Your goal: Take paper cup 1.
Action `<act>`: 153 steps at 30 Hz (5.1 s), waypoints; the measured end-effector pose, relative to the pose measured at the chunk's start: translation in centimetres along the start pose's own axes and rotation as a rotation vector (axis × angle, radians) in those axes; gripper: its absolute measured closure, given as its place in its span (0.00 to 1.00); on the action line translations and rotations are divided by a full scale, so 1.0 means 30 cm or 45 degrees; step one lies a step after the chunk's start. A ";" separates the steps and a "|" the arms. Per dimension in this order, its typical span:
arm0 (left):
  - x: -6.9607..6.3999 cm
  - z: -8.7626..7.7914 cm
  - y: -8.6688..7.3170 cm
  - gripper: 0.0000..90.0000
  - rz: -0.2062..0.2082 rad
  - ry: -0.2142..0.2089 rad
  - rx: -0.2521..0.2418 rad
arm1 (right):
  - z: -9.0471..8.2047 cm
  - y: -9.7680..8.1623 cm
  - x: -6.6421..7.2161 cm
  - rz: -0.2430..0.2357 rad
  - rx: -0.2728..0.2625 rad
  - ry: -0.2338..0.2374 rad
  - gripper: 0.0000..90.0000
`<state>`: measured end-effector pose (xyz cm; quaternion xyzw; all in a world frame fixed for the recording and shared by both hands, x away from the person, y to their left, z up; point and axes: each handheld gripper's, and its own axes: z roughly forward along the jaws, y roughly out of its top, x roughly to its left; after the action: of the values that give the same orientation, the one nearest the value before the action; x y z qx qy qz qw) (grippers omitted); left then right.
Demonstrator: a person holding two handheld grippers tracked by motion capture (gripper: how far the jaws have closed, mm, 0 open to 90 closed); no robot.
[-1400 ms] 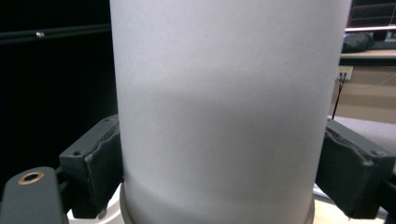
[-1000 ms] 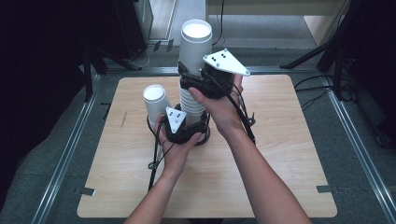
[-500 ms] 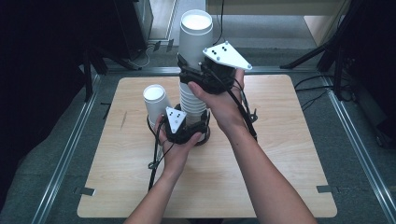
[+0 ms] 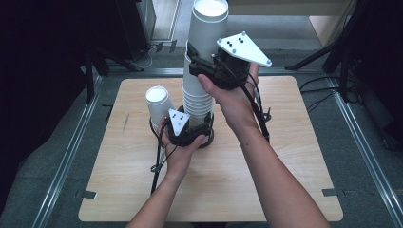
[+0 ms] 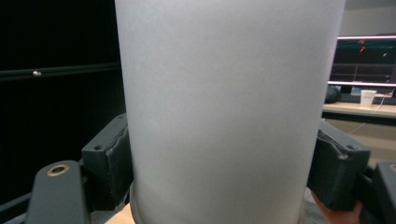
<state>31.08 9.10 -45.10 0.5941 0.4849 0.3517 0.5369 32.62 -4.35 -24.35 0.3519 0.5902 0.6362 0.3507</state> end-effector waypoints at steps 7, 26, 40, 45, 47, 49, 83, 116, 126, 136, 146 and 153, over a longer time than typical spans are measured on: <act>0.000 0.000 -0.001 0.09 0.001 -0.002 -0.002 | -0.056 0.043 -0.035 -0.001 -0.046 -0.021 0.23; 0.002 -0.027 -0.012 0.03 -0.027 -0.076 0.041 | -0.184 -0.062 -0.152 -0.009 -0.002 -0.098 0.24; -0.006 -0.107 -0.024 0.00 0.012 -0.207 0.053 | -0.277 -0.245 -0.199 -0.054 0.062 -0.129 0.24; 0.008 -0.136 -0.029 0.00 0.002 -0.220 0.054 | -0.298 -0.298 -0.200 -0.066 0.084 -0.132 0.24; 0.015 -0.154 -0.031 0.00 0.002 -0.225 0.059 | -0.310 -0.325 -0.200 -0.061 0.093 -0.131 0.24; 0.021 -0.174 -0.036 0.00 0.004 -0.226 0.061 | -0.323 -0.354 -0.199 -0.064 0.100 -0.135 0.24; 0.058 -0.319 -0.133 0.00 0.082 -0.363 0.180 | -0.473 -0.793 -0.114 -0.541 0.255 -0.149 0.23; -0.061 -0.317 -0.130 0.07 0.149 -0.658 0.319 | -0.491 -0.942 0.042 -1.239 0.246 -0.064 0.22; -0.061 -0.318 -0.133 0.20 0.145 -0.717 0.360 | -0.503 -0.951 0.070 -1.381 0.184 -0.025 0.18; -0.029 -0.315 -0.121 0.23 0.063 -0.761 0.410 | -0.507 -0.954 0.077 -1.384 0.160 -0.023 0.12; 0.024 -0.326 -0.112 0.25 0.002 -0.662 0.284 | -0.528 -0.918 0.065 -1.189 0.160 0.010 0.00; 0.046 -0.340 -0.119 0.25 0.013 -0.593 0.146 | -0.531 -0.859 0.016 -0.783 0.198 0.003 0.00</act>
<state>21.19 13.26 -46.93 0.6911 0.3644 0.1797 0.5977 19.42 -10.49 -50.92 0.1820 0.7162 0.4538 0.4980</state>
